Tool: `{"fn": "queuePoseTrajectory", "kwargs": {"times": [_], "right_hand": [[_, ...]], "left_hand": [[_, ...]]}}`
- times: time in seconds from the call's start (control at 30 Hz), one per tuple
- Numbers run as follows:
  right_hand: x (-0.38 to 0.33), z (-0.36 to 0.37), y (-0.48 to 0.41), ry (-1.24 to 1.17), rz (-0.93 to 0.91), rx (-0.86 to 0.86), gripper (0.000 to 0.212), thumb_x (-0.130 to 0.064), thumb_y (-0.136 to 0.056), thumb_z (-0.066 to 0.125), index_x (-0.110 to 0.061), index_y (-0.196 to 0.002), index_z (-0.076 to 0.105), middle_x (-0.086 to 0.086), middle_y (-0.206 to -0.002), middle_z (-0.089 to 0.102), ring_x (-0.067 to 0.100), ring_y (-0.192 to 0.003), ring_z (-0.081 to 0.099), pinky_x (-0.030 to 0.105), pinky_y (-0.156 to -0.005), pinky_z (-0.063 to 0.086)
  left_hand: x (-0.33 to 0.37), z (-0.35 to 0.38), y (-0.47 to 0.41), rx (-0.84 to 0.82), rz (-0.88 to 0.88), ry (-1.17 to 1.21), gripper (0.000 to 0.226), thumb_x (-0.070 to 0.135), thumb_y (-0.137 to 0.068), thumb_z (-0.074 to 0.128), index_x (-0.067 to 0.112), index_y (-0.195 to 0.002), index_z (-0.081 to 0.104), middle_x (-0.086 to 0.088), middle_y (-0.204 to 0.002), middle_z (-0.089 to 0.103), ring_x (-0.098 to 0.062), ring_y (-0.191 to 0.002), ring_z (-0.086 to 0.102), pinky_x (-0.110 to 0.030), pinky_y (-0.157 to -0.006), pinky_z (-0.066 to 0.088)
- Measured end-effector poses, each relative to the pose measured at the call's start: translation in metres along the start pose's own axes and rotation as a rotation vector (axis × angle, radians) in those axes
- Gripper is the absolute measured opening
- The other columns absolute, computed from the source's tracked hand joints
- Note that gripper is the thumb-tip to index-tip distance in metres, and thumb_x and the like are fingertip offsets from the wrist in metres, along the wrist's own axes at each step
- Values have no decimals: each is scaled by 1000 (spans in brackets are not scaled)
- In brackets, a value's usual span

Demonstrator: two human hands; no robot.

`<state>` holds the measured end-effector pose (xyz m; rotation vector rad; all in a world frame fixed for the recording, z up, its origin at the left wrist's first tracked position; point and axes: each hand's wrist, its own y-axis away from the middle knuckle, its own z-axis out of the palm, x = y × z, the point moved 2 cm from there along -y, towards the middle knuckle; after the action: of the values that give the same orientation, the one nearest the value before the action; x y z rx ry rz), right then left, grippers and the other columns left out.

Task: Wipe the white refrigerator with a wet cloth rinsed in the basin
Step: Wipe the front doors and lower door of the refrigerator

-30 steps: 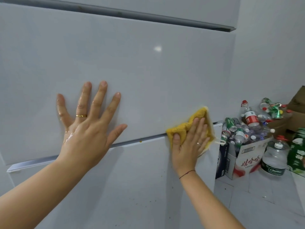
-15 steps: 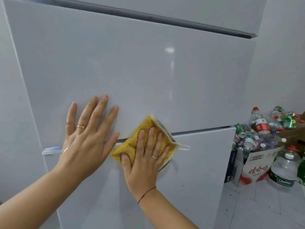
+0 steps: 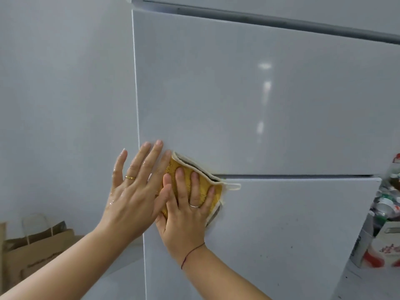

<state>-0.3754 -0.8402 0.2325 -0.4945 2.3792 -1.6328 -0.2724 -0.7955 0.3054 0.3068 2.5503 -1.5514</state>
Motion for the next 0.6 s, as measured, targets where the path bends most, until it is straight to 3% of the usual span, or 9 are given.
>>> {"fn": "queuePoseTrajectory", "kwargs": {"times": [0.23,0.37,0.6], "right_hand": [[-26,8,2,-21,-109,23,59,-50,-95,38,-27,-148,27,-3,-158,19,24,-147,13,58,-116,6],[-24,9,8,-56,-143,31,54,-48,-96,36,-28,-147,31,-6,-156,24,22,-147,13,57,-116,5],[-11,23,66,17,-247,-78,65,-58,-89,51,-33,-146,34,-9,-160,12,19,-148,11,56,-117,4]], "left_hand": [[-19,3,35,-79,-226,113,64,51,-97,28,19,-152,19,-7,-159,19,-21,-148,14,-53,-118,12],[-19,9,54,-144,-264,143,68,57,-98,21,17,-152,20,-6,-159,21,-20,-148,15,-52,-118,11],[-6,22,75,-212,-310,273,74,61,-97,20,14,-153,12,-6,-153,35,-15,-145,19,-48,-118,12]]}}
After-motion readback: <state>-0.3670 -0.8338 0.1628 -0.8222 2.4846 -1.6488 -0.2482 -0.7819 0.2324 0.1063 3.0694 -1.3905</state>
